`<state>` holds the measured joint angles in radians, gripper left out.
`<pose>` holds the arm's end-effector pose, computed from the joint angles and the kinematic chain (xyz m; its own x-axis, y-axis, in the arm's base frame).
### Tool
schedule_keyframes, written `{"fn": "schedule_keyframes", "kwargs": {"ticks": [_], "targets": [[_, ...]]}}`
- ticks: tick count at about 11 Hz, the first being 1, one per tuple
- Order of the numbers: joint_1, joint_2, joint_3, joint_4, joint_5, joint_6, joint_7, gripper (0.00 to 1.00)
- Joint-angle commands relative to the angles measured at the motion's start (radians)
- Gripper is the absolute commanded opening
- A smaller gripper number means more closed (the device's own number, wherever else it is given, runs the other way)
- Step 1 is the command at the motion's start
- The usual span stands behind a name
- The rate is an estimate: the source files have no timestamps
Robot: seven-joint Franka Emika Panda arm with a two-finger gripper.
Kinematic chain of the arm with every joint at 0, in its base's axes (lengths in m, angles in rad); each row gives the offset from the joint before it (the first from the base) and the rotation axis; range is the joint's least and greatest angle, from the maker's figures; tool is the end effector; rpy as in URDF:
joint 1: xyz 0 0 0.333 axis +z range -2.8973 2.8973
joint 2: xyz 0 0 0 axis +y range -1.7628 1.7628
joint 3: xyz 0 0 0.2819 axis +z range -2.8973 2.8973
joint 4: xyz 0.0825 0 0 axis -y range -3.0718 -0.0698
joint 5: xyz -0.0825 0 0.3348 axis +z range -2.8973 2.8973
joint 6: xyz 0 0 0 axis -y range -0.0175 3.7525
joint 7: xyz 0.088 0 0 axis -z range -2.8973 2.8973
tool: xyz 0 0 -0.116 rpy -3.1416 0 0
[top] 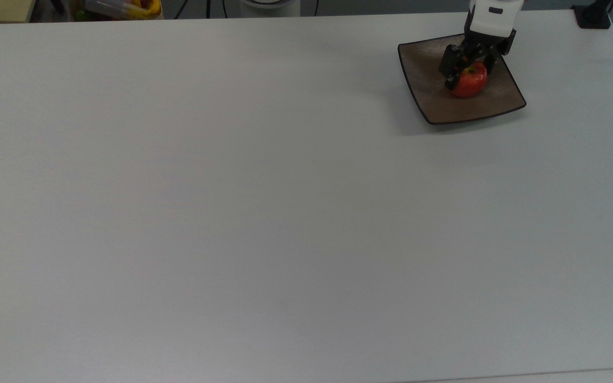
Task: Apples placed on a ceramic plate
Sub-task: 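Lower the held apple onto the center of the brown plate, then open the gripper to release the apple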
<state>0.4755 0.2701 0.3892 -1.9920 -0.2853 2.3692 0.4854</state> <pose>0.3767 0.4220 0.3378 0.8377 0.5204 0.1660 0.5198 -0.8528 0.0504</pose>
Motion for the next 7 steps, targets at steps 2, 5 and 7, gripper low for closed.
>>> {"fn": "schedule_keyframes", "kwargs": {"ticks": [2,5,7], "targets": [[0.003,-0.038,-0.004,0.050,-0.020,-0.083,0.071,1.00],[-0.015,-0.116,-0.003,0.128,0.027,-0.263,0.074,1.00],[-0.072,-0.208,-0.003,0.153,0.113,-0.330,0.073,1.00]]}}
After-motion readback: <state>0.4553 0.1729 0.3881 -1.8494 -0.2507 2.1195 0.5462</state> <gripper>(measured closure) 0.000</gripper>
